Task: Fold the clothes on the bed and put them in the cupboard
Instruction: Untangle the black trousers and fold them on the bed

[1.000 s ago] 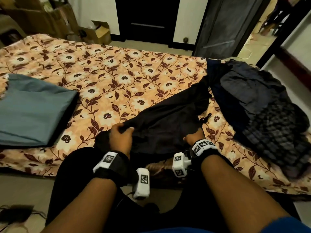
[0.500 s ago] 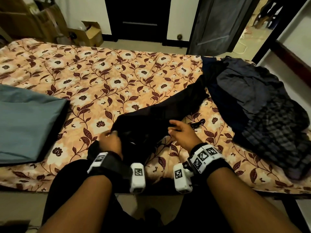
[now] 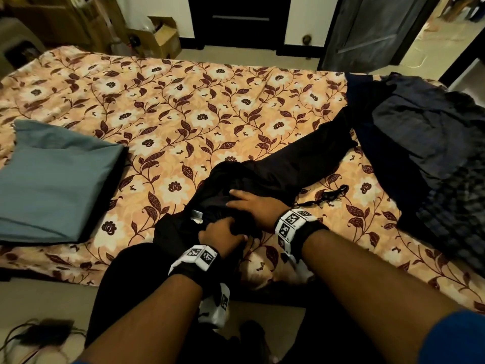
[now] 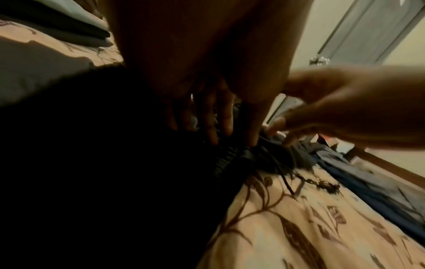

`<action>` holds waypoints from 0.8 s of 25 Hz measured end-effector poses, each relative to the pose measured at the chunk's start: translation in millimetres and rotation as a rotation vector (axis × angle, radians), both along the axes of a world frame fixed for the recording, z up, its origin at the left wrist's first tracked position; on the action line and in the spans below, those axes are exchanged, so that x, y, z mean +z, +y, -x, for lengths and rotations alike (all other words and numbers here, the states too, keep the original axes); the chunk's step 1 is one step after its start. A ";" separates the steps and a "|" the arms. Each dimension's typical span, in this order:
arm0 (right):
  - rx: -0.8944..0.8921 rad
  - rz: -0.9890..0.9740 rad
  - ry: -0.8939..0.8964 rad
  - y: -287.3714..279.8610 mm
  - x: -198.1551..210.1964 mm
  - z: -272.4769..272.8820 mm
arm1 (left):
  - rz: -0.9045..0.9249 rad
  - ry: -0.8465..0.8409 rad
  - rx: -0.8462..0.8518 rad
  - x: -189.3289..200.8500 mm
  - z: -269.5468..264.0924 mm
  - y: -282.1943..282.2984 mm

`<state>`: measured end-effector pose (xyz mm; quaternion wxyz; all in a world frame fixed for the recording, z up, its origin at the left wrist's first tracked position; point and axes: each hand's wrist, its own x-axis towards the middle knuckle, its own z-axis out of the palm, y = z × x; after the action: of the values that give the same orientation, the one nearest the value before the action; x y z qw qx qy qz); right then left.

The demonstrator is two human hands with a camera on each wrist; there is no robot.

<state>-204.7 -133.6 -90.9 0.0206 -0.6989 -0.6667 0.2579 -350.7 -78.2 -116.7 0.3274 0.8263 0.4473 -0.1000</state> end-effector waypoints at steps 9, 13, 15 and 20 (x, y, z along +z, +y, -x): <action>0.206 0.044 -0.472 0.1 41.5 -15.1 | 0.000 -0.097 0.028 -1.9 -4.6 -20.4; 0.034 -0.029 -0.342 -20.1 45.6 -31.4 | -0.175 -0.268 0.121 13.5 -2.9 -22.4; -0.181 -0.119 -0.175 -30.6 33.3 -40.1 | -0.257 -0.406 0.175 16.2 5.1 -26.3; -0.498 0.112 0.089 -47.4 -10.3 -38.2 | 0.309 -0.768 0.618 6.7 14.4 -26.3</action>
<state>-166.6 -181.1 -101.2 0.0740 -0.8295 -0.4571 0.3122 -365.1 -104.4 -110.0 0.6005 0.5747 0.4981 0.2470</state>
